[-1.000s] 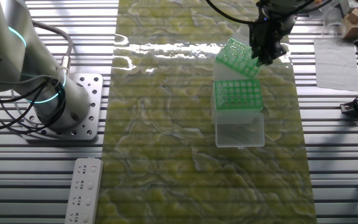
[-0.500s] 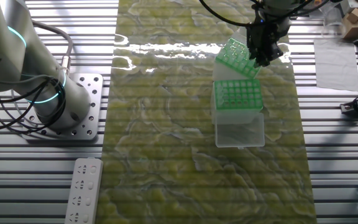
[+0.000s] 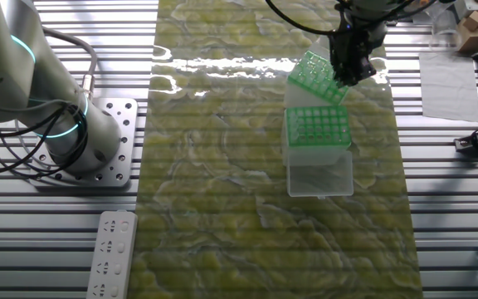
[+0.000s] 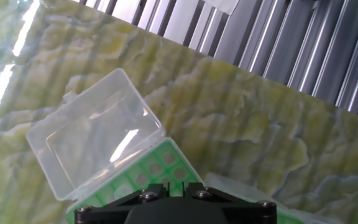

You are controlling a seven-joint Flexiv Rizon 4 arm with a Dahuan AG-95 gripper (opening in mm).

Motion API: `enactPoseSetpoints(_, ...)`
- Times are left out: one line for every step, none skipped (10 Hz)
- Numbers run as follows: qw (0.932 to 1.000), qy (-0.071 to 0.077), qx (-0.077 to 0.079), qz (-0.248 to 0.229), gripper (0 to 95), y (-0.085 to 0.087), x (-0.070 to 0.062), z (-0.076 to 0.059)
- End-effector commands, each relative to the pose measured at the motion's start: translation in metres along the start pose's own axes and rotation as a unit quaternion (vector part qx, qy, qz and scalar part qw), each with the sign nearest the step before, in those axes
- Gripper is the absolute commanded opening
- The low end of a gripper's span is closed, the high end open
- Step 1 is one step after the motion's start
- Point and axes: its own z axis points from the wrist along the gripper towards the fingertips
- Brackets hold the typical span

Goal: Transfer all large pipette tips from one holder to another

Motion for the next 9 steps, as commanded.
enactPoseSetpoints(1.0000, 0.002, -0.001, 0.000, 0.0, 0.000, 0.000, -0.002)
enactPoseSetpoints(1.0000, 0.003, -0.001, 0.000, 0.0, 0.001, 0.000, -0.004)
enactPoseSetpoints(1.0000, 0.008, -0.001, 0.002, 0.0, 0.003, 0.001, -0.011)
enactPoseSetpoints(1.0000, 0.008, -0.001, 0.002, 0.0, 0.005, 0.002, -0.015)
enactPoseSetpoints(1.0000, 0.009, -0.001, 0.003, 0.0, 0.006, 0.003, -0.023)
enactPoseSetpoints(0.9999, 0.010, -0.001, 0.004, 0.0, 0.007, 0.002, -0.027)
enactPoseSetpoints(0.9999, 0.011, 0.001, 0.005, 0.0, 0.009, 0.003, -0.031)
enactPoseSetpoints(0.9999, 0.011, 0.001, 0.005, 0.0, 0.009, 0.003, -0.033)
enactPoseSetpoints(0.9999, 0.011, 0.002, 0.005, 0.0, 0.010, 0.004, -0.035)
